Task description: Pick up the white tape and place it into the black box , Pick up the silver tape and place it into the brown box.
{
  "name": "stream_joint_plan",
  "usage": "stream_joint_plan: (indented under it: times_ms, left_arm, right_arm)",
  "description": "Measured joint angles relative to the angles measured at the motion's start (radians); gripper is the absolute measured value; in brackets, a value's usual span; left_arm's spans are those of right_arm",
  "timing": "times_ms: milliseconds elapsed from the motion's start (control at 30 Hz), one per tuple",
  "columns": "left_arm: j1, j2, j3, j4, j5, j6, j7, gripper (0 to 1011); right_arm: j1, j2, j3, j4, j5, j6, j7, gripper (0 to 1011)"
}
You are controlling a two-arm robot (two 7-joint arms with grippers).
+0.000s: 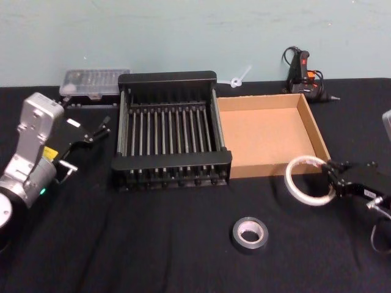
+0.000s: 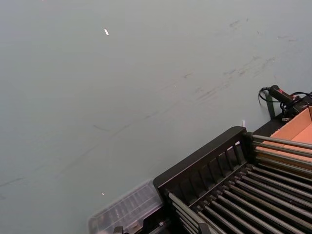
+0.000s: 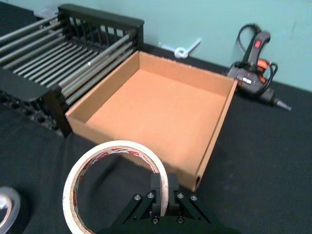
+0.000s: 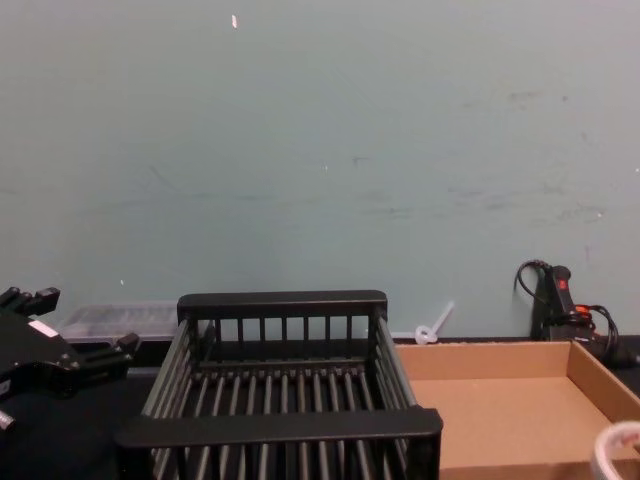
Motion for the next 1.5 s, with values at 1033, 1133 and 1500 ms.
stream_joint_plan:
  times_ms: [1033,1133,1500]
  left_arm:
    - [0.0,0.0,0.0,0.0,0.0,0.0,0.0,1001]
    - [0.0,0.0,0.0,0.0,0.0,0.0,0.0,1001]
    - [0.0,0.0,0.0,0.0,0.0,0.0,0.0,1001]
  right_arm:
    - [0.268,-0.177,-0.135,0.169,-0.127,-0.096,0.048,96]
    - [0.283,-0.188,-0.143,0.179,-0.129,-0.097,0.055,96]
    - [0.342,-0.234,-0.18,0.227,-0.144,-0.106,0.07,96]
